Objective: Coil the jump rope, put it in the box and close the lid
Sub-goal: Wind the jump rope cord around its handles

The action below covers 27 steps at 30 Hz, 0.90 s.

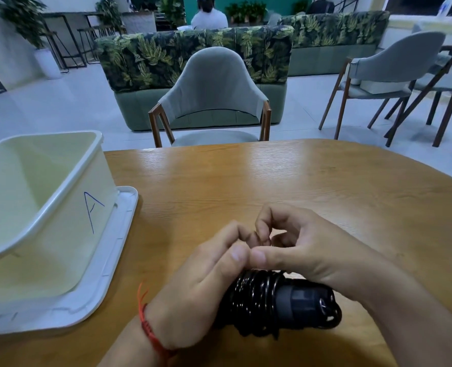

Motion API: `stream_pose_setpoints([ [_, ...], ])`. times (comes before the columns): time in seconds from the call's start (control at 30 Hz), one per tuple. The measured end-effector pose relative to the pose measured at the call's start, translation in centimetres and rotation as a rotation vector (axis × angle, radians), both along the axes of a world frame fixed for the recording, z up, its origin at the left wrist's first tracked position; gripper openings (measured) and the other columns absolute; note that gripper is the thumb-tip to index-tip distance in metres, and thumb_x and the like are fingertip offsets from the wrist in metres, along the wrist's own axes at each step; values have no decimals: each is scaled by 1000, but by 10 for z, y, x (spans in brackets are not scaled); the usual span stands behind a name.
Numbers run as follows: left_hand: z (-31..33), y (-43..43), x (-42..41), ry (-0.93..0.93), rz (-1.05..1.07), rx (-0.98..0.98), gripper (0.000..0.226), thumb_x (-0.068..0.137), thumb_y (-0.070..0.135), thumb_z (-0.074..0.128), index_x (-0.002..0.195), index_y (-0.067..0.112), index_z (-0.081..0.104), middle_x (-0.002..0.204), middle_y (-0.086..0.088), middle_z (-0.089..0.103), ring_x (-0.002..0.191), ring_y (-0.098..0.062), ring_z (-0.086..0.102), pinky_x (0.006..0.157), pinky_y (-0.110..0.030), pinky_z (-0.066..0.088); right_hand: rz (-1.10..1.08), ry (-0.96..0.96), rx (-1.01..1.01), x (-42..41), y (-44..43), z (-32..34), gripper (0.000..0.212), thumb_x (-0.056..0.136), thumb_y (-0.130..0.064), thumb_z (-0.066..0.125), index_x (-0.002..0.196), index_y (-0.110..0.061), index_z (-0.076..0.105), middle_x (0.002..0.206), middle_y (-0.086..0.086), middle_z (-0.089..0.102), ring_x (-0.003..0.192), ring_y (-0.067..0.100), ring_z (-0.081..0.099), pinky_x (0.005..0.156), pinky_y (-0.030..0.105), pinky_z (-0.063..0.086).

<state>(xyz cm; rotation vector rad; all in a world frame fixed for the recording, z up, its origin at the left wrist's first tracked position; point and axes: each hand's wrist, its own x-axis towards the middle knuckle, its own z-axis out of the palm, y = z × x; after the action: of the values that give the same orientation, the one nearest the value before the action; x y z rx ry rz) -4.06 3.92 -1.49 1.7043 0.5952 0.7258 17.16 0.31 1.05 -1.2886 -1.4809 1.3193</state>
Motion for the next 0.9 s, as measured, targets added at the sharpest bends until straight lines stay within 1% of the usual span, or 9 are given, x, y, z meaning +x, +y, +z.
stream_pose_setpoints([
  [0.07, -1, 0, -1, -35, -25, -77, 79, 84, 83, 66, 119, 13, 61, 89, -43, 65, 71, -51, 66, 61, -63, 47, -2, 55, -70, -2, 4, -4, 62, 67, -63, 96, 86, -17, 59, 89, 0, 65, 77, 24, 57, 72, 43, 45],
  [0.17, 5, -2, 1, -66, -65, -91, 93, 76, 82, 75, 126, 5, 58, 112, -24, 71, 93, -42, 71, 77, -58, 55, -28, 129, -97, -12, 8, -9, 82, 65, -60, 97, 95, 4, 55, 83, 0, 72, 80, 18, 67, 75, 33, 52],
  [0.23, 9, -5, 2, -101, -53, -109, 93, 75, 78, 80, 134, 10, 61, 122, -13, 73, 108, -37, 75, 89, -51, 61, -87, 234, -133, -19, 9, -11, 93, 62, -57, 100, 109, 11, 56, 87, 3, 74, 87, 23, 71, 82, 38, 57],
  [0.37, 10, -5, 2, -143, 38, -108, 90, 76, 78, 79, 140, 16, 68, 116, -8, 81, 103, -32, 81, 85, -38, 61, -178, 408, -150, -24, 5, -14, 37, 78, -27, 92, 84, -5, 63, 79, 5, 70, 78, 28, 68, 77, 44, 51],
  [0.53, 10, -2, 2, -199, 172, 6, 81, 79, 82, 72, 137, 26, 74, 101, -15, 84, 88, -24, 82, 77, -35, 61, -239, 595, -101, -33, -3, -22, 36, 98, -32, 79, 103, 0, 62, 110, 46, 64, 105, 41, 63, 93, 55, 44],
  [0.63, 7, -1, 2, -198, 269, 44, 80, 78, 84, 70, 135, 29, 76, 106, -12, 85, 96, -26, 83, 81, -39, 67, -315, 616, -74, -45, -6, -24, 26, 105, -33, 69, 105, -7, 73, 110, 23, 78, 108, 40, 72, 96, 52, 53],
  [0.73, 7, 1, 3, -210, 385, 101, 56, 88, 64, 68, 119, 20, 83, 108, -3, 86, 100, -17, 82, 82, -27, 62, -415, 589, -11, -56, -8, -24, 26, 108, -18, 59, 113, -2, 79, 120, 25, 80, 119, 38, 73, 107, 55, 53],
  [0.83, 8, 3, 4, -226, 476, 137, 47, 94, 54, 57, 104, 17, 83, 90, 7, 85, 86, -6, 78, 74, -15, 55, -470, 742, -1, -74, -13, -20, 31, 109, -16, 55, 106, -5, 85, 115, 17, 85, 113, 22, 77, 103, 36, 54],
  [0.9, 11, 3, 5, -208, 543, 159, 39, 96, 55, 54, 88, 26, 79, 72, 19, 74, 70, 1, 68, 64, -6, 46, -484, 797, -9, -87, -16, -22, 32, 110, -14, 53, 109, -9, 85, 117, 9, 86, 119, 17, 77, 113, 37, 50],
])
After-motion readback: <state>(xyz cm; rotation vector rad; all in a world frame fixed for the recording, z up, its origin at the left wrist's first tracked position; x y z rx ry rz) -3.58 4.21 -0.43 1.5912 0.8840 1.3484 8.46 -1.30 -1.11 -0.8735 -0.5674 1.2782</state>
